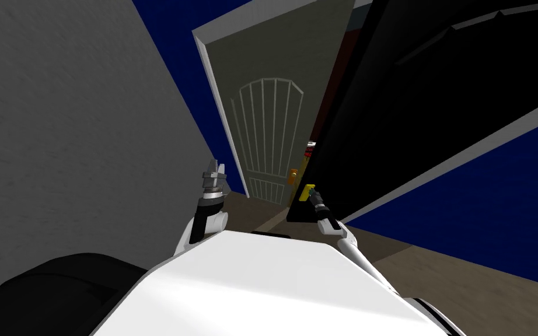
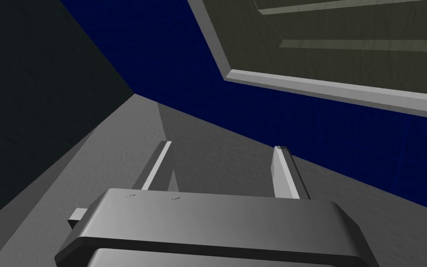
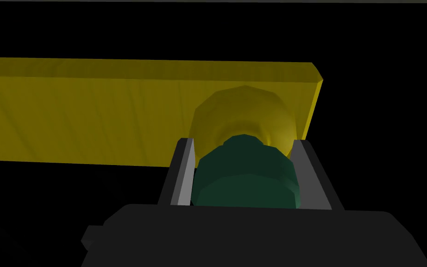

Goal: Pull the door open

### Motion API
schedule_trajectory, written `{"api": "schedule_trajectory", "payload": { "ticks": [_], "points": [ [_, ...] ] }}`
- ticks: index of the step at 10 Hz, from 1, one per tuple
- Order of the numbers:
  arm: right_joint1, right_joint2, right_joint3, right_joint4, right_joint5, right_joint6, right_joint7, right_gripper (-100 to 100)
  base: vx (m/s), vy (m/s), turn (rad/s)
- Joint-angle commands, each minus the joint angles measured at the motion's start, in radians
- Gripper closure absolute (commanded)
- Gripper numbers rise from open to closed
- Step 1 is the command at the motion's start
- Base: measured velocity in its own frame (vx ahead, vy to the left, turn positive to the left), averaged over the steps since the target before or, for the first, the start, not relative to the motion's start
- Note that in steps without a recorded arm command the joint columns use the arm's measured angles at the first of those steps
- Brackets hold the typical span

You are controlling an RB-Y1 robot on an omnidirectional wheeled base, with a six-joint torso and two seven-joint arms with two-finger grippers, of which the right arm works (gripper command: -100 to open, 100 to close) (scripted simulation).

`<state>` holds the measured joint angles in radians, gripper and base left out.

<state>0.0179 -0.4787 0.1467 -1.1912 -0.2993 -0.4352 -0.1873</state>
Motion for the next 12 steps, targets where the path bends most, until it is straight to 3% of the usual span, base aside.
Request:
{"api": "schedule_trajectory", "payload": {
  "ticks": [1, 6, 8, 9, 10, 12],
  "points": [
    [0.016, -0.02, 0.025, -0.011, -0.004, -0.017, -0.016, 100, -0.2, -0.159, 0.17],
    [0.078, -0.12, 0.107, -0.066, -0.027, -0.079, -0.077, 100, -0.22, -0.144, 0.161],
    [0.097, -0.15, 0.131, -0.082, -0.034, -0.098, -0.095, 100, -0.184, -0.119, 0.119],
    [0.09, -0.137, 0.129, -0.073, -0.03, -0.089, -0.088, 100, -0.084, -0.045, 0.029],
    [0.112, -0.17, 0.152, -0.079, -0.036, -0.125, -0.105, 100, -0.162, -0.095, 0.136],
    [0.127, -0.196, 0.168, -0.084, -0.042, -0.152, -0.118, 100, -0.212, -0.116, 0.173]
  ]
}}
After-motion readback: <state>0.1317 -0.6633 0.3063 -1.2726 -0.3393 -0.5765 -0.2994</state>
